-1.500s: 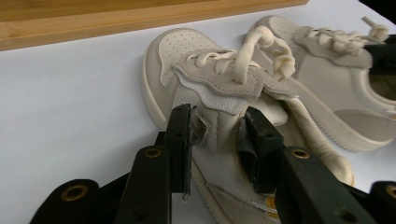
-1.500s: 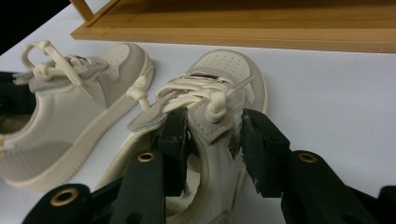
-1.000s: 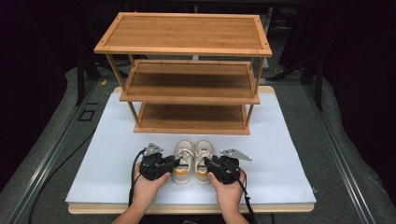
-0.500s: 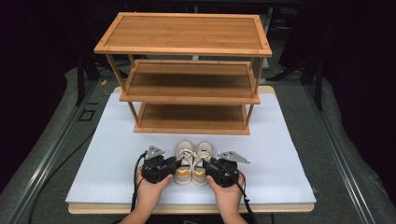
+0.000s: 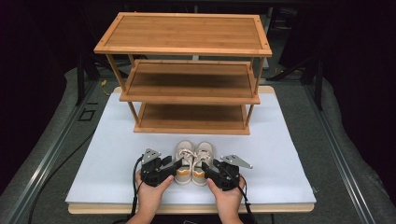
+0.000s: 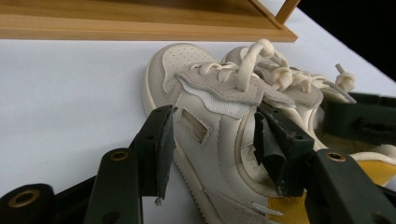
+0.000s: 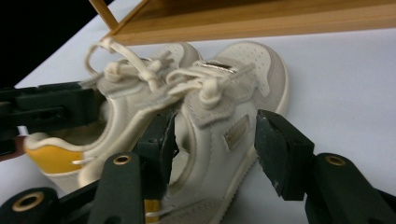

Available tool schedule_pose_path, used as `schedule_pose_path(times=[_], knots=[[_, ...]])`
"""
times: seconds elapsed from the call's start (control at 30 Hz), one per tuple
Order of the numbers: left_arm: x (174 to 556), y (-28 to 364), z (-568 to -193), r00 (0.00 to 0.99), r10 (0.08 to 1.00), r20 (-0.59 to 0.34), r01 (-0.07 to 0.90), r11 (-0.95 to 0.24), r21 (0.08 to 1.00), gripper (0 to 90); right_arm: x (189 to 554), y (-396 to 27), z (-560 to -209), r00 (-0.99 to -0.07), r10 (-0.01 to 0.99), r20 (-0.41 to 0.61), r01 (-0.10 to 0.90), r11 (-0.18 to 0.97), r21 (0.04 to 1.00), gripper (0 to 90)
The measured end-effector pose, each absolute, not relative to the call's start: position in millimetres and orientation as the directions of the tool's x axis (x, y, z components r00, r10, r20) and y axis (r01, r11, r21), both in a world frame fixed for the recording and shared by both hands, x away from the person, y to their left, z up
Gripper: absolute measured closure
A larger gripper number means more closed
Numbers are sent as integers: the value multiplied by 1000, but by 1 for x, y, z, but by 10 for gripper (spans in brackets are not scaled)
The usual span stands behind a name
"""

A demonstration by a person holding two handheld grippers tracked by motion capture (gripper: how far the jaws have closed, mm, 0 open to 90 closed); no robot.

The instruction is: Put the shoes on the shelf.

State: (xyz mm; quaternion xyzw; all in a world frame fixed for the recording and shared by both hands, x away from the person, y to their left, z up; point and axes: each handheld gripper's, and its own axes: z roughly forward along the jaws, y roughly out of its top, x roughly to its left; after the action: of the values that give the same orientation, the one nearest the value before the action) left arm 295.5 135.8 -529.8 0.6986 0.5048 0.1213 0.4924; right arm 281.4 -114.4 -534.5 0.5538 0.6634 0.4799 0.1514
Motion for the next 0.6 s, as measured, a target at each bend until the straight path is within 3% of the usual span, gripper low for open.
schedule_pose_path(times=[0.27,0.6], knots=[[301,134,-540,445,801,-401,601,65,797,476,282,-111,-542,-321,874,364,579,-122,806,489],[300,133,-543,437,803,-405,589,85,804,520,281,-107,-542,-285,889,359,573,-142,807,519]])
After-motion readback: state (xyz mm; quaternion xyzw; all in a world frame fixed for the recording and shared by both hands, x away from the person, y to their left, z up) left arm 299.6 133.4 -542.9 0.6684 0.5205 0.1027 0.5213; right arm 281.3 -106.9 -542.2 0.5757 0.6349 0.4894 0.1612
